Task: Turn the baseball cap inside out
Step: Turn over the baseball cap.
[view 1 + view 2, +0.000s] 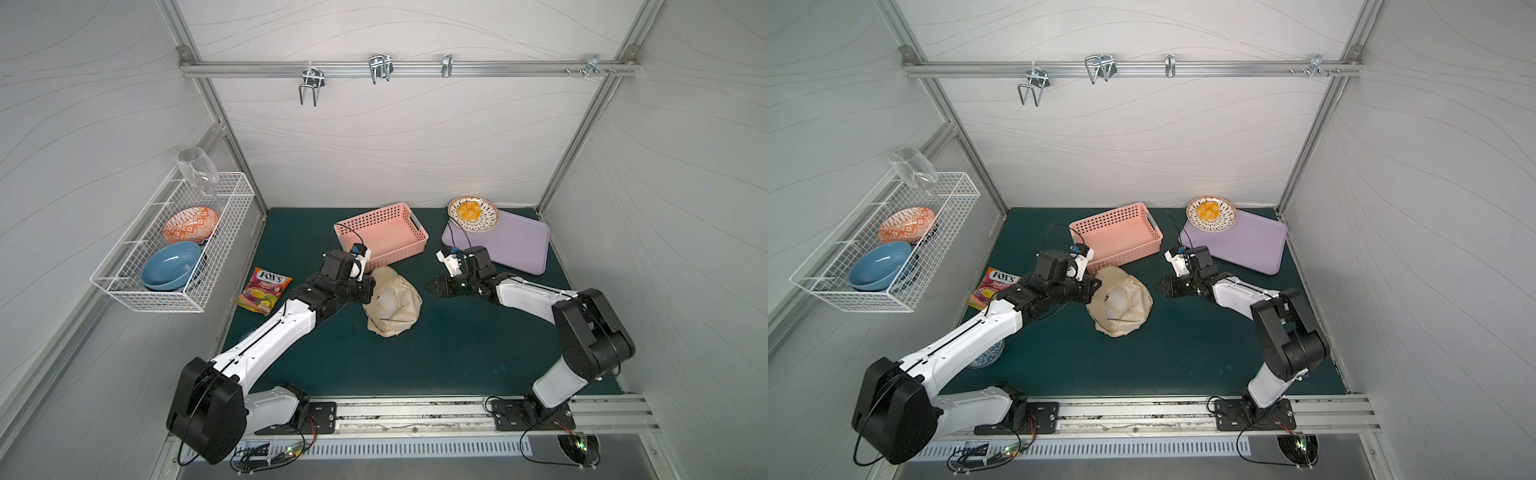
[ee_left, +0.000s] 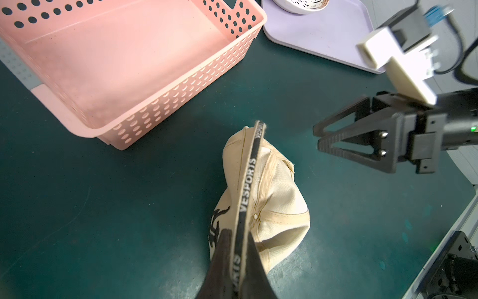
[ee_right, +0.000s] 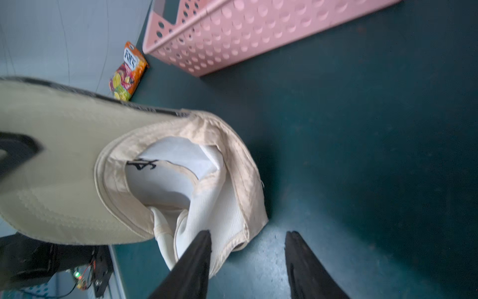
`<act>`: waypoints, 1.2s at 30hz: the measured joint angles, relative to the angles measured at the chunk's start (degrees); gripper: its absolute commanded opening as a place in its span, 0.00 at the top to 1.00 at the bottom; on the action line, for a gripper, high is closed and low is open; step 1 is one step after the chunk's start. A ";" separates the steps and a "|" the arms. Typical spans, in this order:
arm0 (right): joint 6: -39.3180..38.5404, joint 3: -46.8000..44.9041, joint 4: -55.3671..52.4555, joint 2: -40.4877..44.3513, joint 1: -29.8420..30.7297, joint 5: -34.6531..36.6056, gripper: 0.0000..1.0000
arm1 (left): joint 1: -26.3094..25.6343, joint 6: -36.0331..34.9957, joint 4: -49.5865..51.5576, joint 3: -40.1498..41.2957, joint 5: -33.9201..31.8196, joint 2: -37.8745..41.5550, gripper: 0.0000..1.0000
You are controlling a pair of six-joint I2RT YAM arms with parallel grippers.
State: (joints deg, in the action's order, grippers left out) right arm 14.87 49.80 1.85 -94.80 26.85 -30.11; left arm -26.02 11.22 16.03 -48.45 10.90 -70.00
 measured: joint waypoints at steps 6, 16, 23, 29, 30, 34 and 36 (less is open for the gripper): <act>-1.44 0.96 -1.49 -4.28 0.11 -3.54 0.49 | 0.00 -0.13 -0.04 0.00 0.07 0.00 1.00; -3.06 4.35 -2.38 -9.66 1.81 -3.82 0.54 | 0.00 -0.13 -0.07 0.00 0.24 0.00 1.00; -4.57 7.41 -2.47 -13.09 2.36 -3.58 0.95 | 0.00 -0.11 -0.09 0.00 0.33 0.00 1.00; -4.46 6.82 -4.61 -10.75 2.84 3.61 1.00 | 0.00 -0.26 0.02 0.00 -1.55 0.00 1.00; -4.83 6.47 -6.54 -8.59 3.17 7.21 1.00 | -0.07 -0.33 0.13 -0.09 -2.51 -0.02 1.00; -6.54 8.15 -14.38 -1.36 5.66 19.19 1.00 | -0.61 -0.26 1.03 -1.44 -5.99 -0.63 1.00; -7.45 11.15 -18.62 0.52 7.50 24.13 1.00 | -1.09 0.39 1.05 -2.14 -8.57 -0.74 1.00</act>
State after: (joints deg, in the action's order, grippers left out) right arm 7.42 60.95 -16.78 -94.28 34.35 -5.98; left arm -27.11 11.62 17.08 -50.59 2.33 -70.74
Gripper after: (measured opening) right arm 0.061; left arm 0.093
